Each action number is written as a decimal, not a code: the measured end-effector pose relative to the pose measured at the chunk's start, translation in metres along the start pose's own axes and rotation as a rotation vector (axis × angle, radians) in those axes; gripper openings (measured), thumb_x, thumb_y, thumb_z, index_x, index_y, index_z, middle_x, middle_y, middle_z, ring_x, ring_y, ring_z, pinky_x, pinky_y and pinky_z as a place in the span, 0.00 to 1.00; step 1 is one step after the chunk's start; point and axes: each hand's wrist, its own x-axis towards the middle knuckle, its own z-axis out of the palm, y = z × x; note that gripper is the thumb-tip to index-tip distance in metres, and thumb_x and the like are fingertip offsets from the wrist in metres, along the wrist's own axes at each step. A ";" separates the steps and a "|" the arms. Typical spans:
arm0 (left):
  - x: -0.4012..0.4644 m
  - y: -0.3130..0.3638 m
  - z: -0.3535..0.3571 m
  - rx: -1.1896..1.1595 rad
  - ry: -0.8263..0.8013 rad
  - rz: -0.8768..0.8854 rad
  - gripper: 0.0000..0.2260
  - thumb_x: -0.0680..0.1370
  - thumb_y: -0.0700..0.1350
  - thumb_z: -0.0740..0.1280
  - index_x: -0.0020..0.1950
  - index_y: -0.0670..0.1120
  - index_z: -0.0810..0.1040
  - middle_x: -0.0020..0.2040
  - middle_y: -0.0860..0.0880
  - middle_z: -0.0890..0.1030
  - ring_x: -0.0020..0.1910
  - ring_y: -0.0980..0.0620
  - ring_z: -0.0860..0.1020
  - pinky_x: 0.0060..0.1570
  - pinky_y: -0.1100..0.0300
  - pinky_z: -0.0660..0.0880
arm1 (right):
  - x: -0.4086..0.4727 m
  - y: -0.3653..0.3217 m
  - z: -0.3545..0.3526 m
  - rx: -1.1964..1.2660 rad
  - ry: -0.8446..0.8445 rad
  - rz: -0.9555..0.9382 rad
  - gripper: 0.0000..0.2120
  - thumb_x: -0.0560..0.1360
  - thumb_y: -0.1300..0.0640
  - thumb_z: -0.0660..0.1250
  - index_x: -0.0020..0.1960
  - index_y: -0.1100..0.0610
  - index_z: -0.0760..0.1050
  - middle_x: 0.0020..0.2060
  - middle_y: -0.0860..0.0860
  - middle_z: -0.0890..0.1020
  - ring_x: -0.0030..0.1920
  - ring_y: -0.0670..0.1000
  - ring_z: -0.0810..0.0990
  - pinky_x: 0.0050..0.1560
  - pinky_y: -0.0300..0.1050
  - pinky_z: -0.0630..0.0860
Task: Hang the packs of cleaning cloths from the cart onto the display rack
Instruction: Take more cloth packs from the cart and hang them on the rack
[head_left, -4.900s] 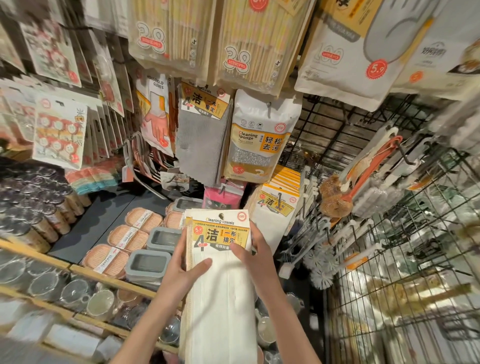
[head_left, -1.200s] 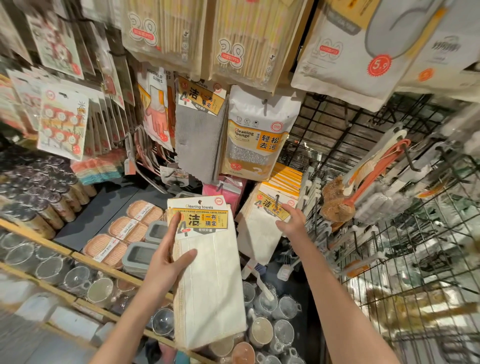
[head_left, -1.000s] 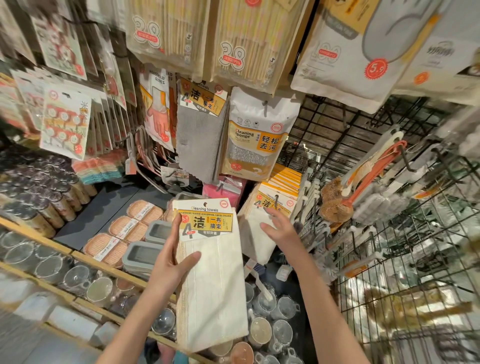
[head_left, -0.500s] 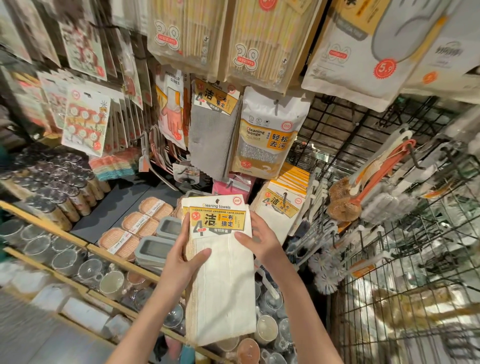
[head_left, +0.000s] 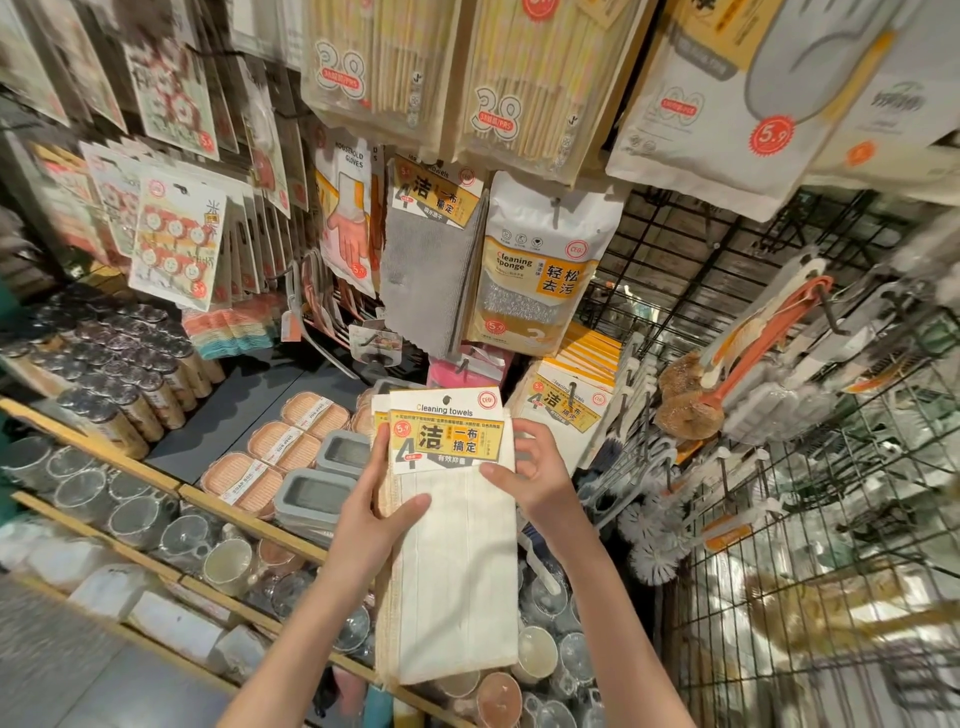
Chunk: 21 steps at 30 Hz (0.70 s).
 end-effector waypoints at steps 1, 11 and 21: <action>0.000 0.000 0.001 -0.002 -0.001 -0.002 0.37 0.74 0.40 0.72 0.70 0.70 0.57 0.65 0.63 0.74 0.60 0.59 0.77 0.49 0.65 0.78 | 0.000 0.002 0.000 -0.001 0.017 -0.006 0.23 0.72 0.68 0.70 0.63 0.60 0.66 0.50 0.52 0.79 0.51 0.48 0.80 0.47 0.35 0.76; -0.004 0.005 0.005 -0.035 -0.004 -0.026 0.40 0.71 0.38 0.74 0.74 0.64 0.58 0.63 0.64 0.75 0.58 0.56 0.79 0.54 0.54 0.79 | 0.002 0.014 -0.012 0.018 0.003 -0.011 0.33 0.71 0.70 0.68 0.66 0.45 0.58 0.51 0.53 0.82 0.54 0.52 0.81 0.57 0.48 0.76; 0.007 0.010 0.002 0.131 -0.047 0.032 0.35 0.77 0.38 0.68 0.73 0.66 0.57 0.68 0.73 0.61 0.71 0.68 0.60 0.72 0.56 0.61 | 0.016 0.020 -0.054 0.046 0.158 0.069 0.18 0.75 0.68 0.64 0.60 0.51 0.74 0.61 0.48 0.76 0.61 0.47 0.74 0.61 0.40 0.73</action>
